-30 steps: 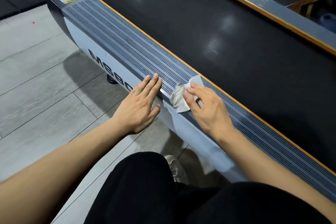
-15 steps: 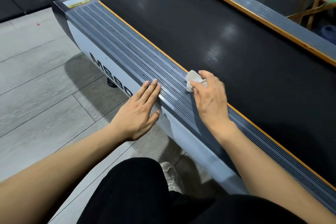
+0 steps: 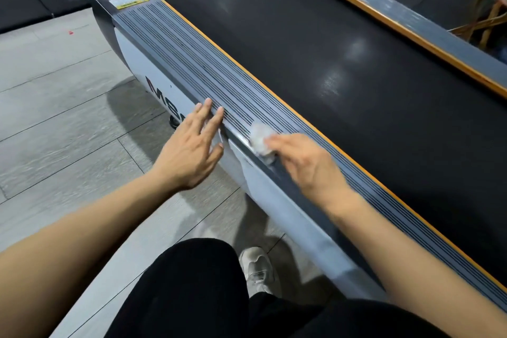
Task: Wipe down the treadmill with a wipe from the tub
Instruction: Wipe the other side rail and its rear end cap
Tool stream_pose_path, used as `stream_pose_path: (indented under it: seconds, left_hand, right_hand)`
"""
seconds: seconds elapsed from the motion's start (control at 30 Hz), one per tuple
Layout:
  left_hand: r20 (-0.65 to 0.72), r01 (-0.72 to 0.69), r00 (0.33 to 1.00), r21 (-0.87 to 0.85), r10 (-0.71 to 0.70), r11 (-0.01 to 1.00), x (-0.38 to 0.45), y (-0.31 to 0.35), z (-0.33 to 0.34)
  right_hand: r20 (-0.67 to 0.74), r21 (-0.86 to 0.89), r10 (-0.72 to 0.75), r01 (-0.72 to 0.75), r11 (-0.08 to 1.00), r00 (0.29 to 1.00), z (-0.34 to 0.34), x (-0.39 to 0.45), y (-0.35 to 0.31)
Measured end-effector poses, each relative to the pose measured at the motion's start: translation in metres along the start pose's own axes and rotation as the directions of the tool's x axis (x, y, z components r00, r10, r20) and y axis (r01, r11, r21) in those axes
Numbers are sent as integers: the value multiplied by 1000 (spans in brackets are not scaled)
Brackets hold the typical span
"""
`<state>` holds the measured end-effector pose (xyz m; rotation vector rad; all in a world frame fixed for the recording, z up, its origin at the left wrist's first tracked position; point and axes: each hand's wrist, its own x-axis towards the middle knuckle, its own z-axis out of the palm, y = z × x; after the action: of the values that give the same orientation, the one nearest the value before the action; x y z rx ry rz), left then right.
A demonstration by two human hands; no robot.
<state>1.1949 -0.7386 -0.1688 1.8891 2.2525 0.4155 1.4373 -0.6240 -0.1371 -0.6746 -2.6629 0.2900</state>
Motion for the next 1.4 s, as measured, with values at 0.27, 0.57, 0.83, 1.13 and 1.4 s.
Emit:
stream_pose_path:
  seconds: [0.27, 0.57, 0.83, 1.13, 1.4]
  left_hand:
    - [37, -26, 999, 38, 24, 999, 3, -21, 9]
    - [-47, -30, 998, 3, 30, 1000, 0, -19, 3]
    - [-53, 78, 995, -17, -79, 997, 16, -36, -4]
    - [15, 60, 998, 5, -60, 998, 21, -58, -5]
    - [28, 167, 986, -34, -166, 985, 19, -59, -11]
  right_hand:
    - [30, 70, -42, 40, 997, 999, 7, 1, -29]
    - [36, 74, -26, 23, 997, 999, 9, 32, -26]
    - [-131, -25, 156, -160, 987, 979, 16, 68, 8]
    - [-153, -33, 229, -236, 971, 961, 22, 91, 17]
    - [-167, -20, 186, -192, 981, 968, 27, 107, 22]
